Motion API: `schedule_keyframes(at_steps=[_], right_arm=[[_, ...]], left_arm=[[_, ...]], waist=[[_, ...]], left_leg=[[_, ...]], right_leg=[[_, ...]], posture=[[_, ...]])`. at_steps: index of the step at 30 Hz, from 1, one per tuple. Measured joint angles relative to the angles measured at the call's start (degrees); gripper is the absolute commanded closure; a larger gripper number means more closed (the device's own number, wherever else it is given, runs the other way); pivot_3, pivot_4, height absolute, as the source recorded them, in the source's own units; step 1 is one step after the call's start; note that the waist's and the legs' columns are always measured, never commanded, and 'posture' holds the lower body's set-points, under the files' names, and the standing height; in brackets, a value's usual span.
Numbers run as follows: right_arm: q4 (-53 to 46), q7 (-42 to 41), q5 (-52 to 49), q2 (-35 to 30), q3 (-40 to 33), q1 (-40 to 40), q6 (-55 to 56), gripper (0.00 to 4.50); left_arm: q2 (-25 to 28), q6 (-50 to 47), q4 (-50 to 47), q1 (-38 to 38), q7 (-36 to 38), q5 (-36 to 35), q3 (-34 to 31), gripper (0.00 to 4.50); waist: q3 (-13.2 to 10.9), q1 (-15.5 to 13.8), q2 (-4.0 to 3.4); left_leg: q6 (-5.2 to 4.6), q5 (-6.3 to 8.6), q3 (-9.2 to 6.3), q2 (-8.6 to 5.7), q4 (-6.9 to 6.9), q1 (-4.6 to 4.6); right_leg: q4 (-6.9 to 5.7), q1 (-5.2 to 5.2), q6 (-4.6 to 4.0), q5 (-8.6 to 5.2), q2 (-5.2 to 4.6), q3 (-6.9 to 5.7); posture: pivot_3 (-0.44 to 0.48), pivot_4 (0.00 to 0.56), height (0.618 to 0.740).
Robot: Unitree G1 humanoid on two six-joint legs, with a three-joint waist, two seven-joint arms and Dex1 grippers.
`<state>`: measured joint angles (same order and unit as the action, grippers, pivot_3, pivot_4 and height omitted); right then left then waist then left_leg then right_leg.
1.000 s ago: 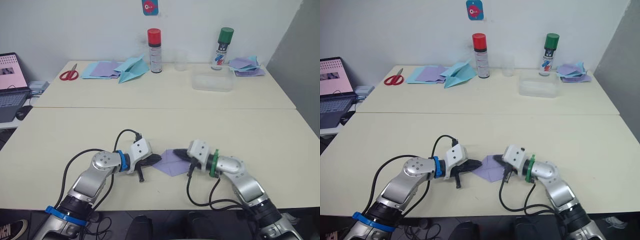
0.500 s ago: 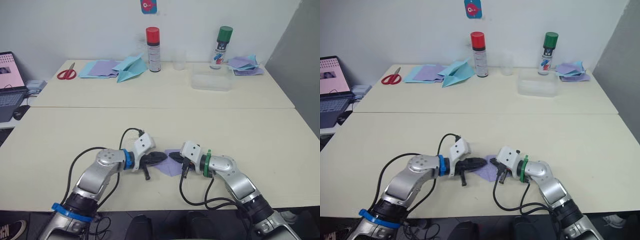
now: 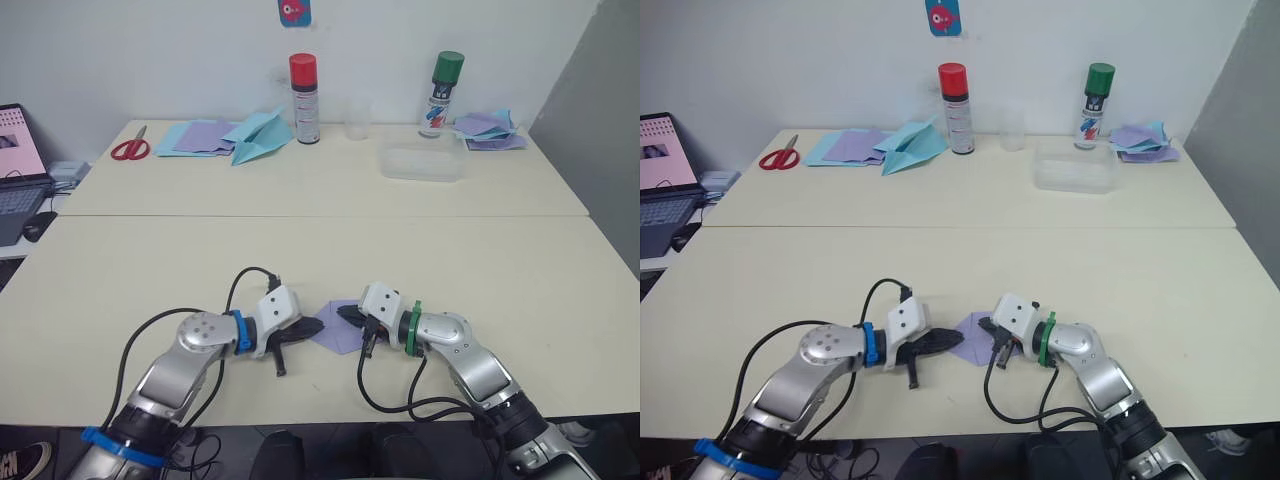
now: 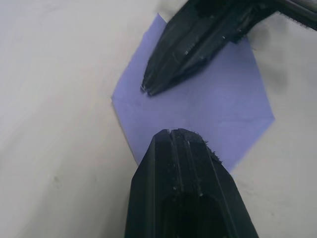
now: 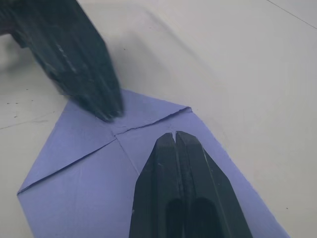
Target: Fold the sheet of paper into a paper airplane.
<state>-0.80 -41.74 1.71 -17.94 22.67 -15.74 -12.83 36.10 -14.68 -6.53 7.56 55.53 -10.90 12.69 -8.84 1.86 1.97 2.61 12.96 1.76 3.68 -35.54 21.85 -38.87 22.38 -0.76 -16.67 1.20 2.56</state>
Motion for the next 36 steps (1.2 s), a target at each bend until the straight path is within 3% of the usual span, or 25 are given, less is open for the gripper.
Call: schedule_keyframes(at_steps=[8,16,20,24,29,36], right_arm=[[0.2,-0.7,-0.1,0.0,0.0,-0.5,0.0,4.45],[0.8,-1.8,-0.2,-0.1,0.4,-0.9,0.2,4.45],[0.8,-1.9,-0.2,-0.2,0.0,-1.0,0.2,4.45],[1.0,-1.9,-0.2,-0.2,0.0,-1.1,0.2,4.45],[0.5,-2.3,-0.9,0.1,0.1,-1.1,0.1,4.45],[-0.7,-3.7,-2.7,-0.5,-0.9,-1.0,-1.5,4.45]], left_arm=[[1.2,-3.1,-0.8,-4.0,-1.2,-4.3,-5.8,4.50],[7.4,-9.1,-3.9,-9.0,0.4,-9.7,-13.2,4.50],[7.1,-12.6,-5.0,-6.7,0.3,-12.9,-14.9,4.50],[4.9,-12.6,-7.9,-0.9,-0.6,-12.6,-12.6,4.50],[4.0,-7.5,-4.6,0.3,-1.5,-3.4,-2.8,4.50],[3.7,-1.2,-0.7,2.3,-0.6,0.3,-0.2,4.50]], waist=[[0.0,0.0,-0.02],[0.0,0.2,0.05],[0.0,0.0,0.14],[-0.1,0.0,0.22],[-0.1,0.3,0.24],[-0.1,-0.1,0.23]], left_leg=[[0.00,0.00,0.03,0.00,0.07,-0.07],[0.00,0.00,0.15,0.01,0.44,-0.08],[0.00,0.00,0.03,0.00,0.48,0.01],[0.01,-0.01,0.09,-0.05,0.48,0.01],[0.01,0.00,0.13,-0.04,0.52,0.08],[0.00,-0.01,0.09,-0.06,0.53,0.12]], right_leg=[[0.00,0.00,-0.16,-0.10,-0.04,0.00],[0.02,0.22,-0.21,-0.16,-0.08,0.01],[-0.01,0.31,-0.03,-0.06,-0.05,-0.11],[0.02,0.27,0.03,-0.02,-0.06,-0.02],[0.03,0.35,0.14,-0.07,-0.03,0.03],[-0.01,0.36,0.14,-0.07,-0.05,-0.02]], posture=[[0.000,0.150,0.740],[0.000,0.150,0.740],[0.000,0.150,0.740],[0.000,0.150,0.740],[0.000,0.150,0.740],[0.000,0.150,0.740]])
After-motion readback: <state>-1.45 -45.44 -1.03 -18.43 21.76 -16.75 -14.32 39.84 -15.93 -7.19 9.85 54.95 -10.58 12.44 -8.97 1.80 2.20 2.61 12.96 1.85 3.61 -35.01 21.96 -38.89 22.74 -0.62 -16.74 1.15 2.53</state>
